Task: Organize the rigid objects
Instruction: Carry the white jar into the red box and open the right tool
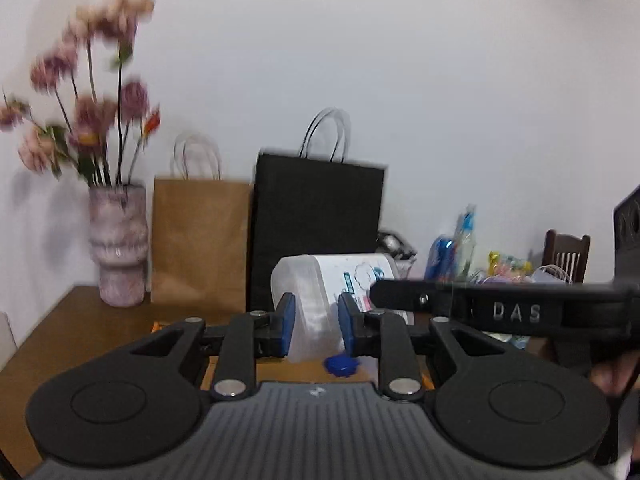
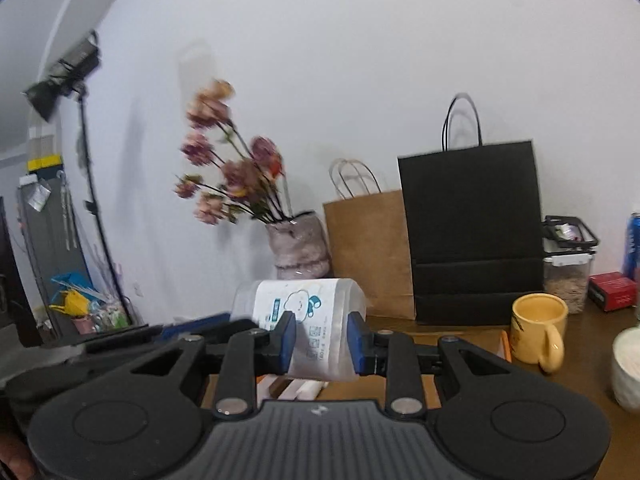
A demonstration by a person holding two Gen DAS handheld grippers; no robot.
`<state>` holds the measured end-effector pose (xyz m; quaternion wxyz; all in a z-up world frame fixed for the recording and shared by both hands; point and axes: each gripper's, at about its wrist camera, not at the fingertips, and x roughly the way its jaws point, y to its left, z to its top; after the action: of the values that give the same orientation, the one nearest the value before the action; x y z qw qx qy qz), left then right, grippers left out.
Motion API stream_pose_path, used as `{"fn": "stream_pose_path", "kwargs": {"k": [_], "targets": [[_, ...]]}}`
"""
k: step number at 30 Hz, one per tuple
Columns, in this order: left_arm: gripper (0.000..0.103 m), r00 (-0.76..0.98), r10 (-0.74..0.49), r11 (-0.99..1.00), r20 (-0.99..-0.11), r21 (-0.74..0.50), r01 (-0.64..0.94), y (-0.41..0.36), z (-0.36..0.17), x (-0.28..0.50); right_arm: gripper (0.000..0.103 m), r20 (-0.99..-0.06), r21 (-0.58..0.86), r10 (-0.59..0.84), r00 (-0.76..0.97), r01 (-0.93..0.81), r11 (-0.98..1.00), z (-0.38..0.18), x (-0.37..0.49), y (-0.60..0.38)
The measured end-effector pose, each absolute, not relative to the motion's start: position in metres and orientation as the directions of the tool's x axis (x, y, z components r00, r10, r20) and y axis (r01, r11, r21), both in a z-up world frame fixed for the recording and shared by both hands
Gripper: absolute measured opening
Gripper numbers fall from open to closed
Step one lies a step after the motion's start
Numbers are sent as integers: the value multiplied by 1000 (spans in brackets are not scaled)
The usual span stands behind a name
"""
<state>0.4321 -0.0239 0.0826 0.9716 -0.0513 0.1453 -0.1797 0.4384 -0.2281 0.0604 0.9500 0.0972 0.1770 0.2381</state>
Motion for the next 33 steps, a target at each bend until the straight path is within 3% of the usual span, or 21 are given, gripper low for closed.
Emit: {"fn": "stream_pose_path", "kwargs": {"k": [3, 11, 22, 25, 29, 33], "targets": [[23, 862, -368, 926, -348, -218, 307, -6, 70, 491, 24, -371, 298, 494, 786, -403, 865, 50, 500, -215], [20, 765, -288, 956, -576, -217, 196, 4, 2, 601, 24, -573, 345, 474, 668, -328, 879, -29, 616, -181], [21, 657, -190, 981, -729, -164, 101, 11, -33, 657, 23, -684, 363, 476, 553, -308, 879, -74, 649, -156], [22, 664, -148, 989, -733, -115, 94, 6, -32, 655, 23, -691, 364, 469, 551, -295, 883, -75, 648, -156], [38, 714, -99, 995, -693, -89, 52, 6, -23, 643, 29, -685, 340, 459, 565, -310, 888, -67, 635, -162], [45, 750, -88, 996, -656, -47, 76, 5, 6, 616, 33, -663, 310, 449, 599, -326, 893, -38, 609, -180]]}}
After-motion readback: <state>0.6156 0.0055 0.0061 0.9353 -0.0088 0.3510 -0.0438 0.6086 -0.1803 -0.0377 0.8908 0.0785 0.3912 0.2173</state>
